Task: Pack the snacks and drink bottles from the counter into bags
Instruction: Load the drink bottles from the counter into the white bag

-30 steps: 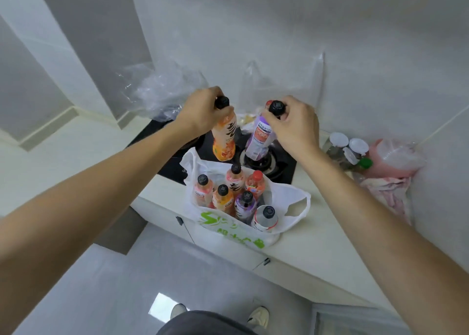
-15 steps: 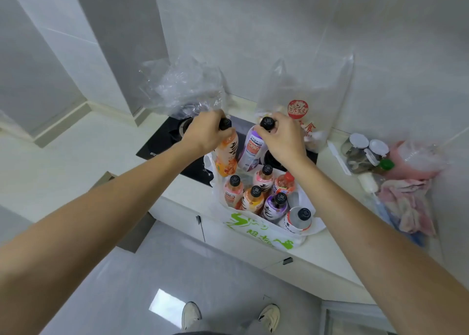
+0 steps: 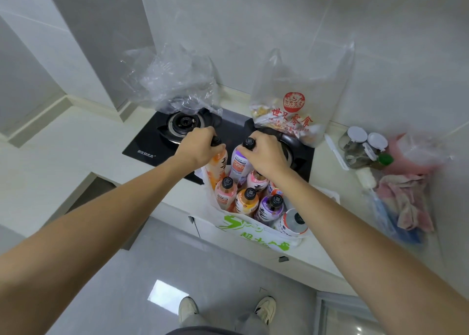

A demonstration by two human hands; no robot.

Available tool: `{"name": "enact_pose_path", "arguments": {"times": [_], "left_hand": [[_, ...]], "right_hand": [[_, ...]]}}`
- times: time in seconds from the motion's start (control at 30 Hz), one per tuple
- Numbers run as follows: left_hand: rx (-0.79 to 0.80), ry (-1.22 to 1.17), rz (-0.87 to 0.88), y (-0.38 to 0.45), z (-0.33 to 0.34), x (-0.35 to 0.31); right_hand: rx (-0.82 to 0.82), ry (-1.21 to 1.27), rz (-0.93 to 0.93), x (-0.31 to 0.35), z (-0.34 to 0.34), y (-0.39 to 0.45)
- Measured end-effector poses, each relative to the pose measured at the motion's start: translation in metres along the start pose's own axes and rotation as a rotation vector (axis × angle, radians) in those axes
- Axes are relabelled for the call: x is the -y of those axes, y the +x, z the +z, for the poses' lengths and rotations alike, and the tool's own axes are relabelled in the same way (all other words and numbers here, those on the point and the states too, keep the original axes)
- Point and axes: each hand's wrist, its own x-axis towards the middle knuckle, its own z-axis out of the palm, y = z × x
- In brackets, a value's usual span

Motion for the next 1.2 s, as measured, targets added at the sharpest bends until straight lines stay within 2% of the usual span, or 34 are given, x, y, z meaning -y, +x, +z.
{"name": "enact_pose_path", "arguments": {"times": [0.17, 0.5, 0.83, 1.07, 1.2], "left_hand": [[0.037, 0.009, -0.044, 0.002, 0.017, 0.004], [0.110, 0.021, -0.106, 0.000, 0.042, 0.009], [0.146, -0.067, -0.079, -0.010, 0.045, 0.016], [0.171, -0.189, -0.021, -0.015, 0.044, 0.035], [0.191, -0.265, 0.021, -0.016, 0.044, 0.044]], "right_hand": [[0.084, -0.027, -0.010, -0.006, 0.014, 0.000], [0.194, -0.263, -0.108, -0.016, 0.029, -0.001], [0.173, -0.320, -0.152, -0.021, 0.037, -0.005], [0.251, -0.253, -0.116, -0.016, 0.039, 0.002], [0.251, -0.181, -0.163, -0.005, 0.043, 0.004]]}}
